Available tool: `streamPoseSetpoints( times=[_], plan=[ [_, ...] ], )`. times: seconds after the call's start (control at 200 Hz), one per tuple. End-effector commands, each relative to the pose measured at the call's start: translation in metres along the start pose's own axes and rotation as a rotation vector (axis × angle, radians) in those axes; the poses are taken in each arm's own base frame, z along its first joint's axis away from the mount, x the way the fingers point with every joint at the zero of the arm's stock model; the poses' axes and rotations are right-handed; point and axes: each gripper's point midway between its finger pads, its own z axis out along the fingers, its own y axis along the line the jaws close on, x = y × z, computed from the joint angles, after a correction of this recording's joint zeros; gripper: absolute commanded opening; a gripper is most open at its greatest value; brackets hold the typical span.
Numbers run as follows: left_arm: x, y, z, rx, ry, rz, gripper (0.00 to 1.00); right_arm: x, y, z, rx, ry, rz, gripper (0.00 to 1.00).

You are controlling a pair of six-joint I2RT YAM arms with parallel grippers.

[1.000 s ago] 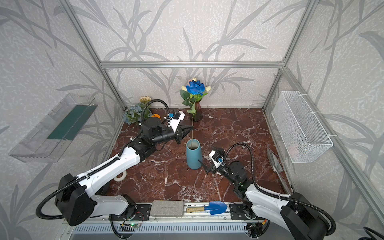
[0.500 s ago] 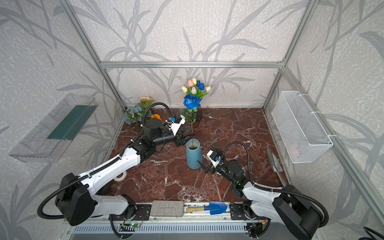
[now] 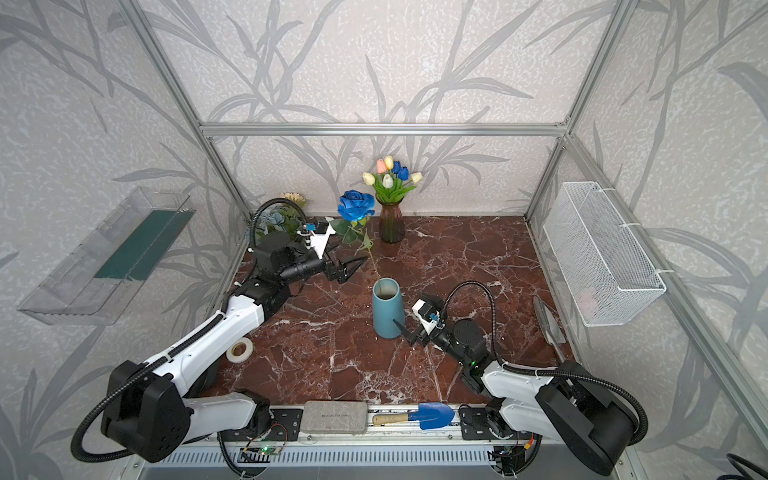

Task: Arrange the flowers into the vase
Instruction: 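Open the left gripper and release the blue rose into the teal vase, then move the left gripper back to the flower pile and grasp a stem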

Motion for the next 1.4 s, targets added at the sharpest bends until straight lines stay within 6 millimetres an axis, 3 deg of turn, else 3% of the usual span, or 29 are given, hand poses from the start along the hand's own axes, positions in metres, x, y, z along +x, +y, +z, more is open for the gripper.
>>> streamPoseSetpoints(
  times=[0.0,0.155,0.25,0.335,0.505,0.6,0.65,0.715,0.855,0.905,1.22,1.395],
  plan=[
    [-0.037,0.006,-0.025,-0.054,-0.197,0.050,0.99,-0.021,-0.002,0.002,0.005,-0.074,-0.007,0.99],
    [-0.022,0.026,-0.029,-0.162,-0.151,0.060,0.96,-0.021,-0.001,0.002,0.001,-0.079,-0.008,0.99],
    [-0.003,0.062,-0.033,-0.356,-0.063,0.049,0.85,-0.021,-0.003,0.001,0.013,-0.075,-0.011,0.99],
    [0.013,0.100,-0.050,-0.583,-0.051,0.018,0.85,-0.022,-0.002,0.000,0.009,-0.083,-0.007,0.99],
    [0.047,0.154,-0.081,-0.827,-0.003,-0.089,0.83,-0.021,-0.005,0.000,0.027,-0.078,-0.011,0.99],
    [0.083,0.196,-0.101,-0.995,0.138,-0.236,0.78,-0.023,-0.004,0.000,0.020,-0.091,-0.006,0.99],
    [0.104,0.215,-0.108,-1.055,0.235,-0.318,0.70,-0.022,-0.004,0.000,0.021,-0.088,-0.004,0.99],
    [0.132,0.231,-0.112,-1.092,0.386,-0.410,0.64,-0.021,-0.004,0.001,0.024,-0.084,-0.005,0.99],
    [0.179,0.250,-0.115,-1.140,0.630,-0.463,0.61,-0.022,-0.003,-0.001,0.020,-0.092,-0.005,0.99],
    [0.187,0.254,-0.118,-1.159,0.701,-0.476,0.51,-0.021,-0.004,0.000,0.026,-0.087,-0.007,0.99],
    [0.206,0.285,-0.151,-1.302,0.908,-0.465,0.49,-0.022,-0.003,0.001,0.014,-0.085,-0.012,0.99],
    [0.221,0.299,-0.148,-1.270,0.959,-0.444,0.48,-0.022,-0.001,0.001,0.006,-0.084,-0.011,0.99]
  ],
)
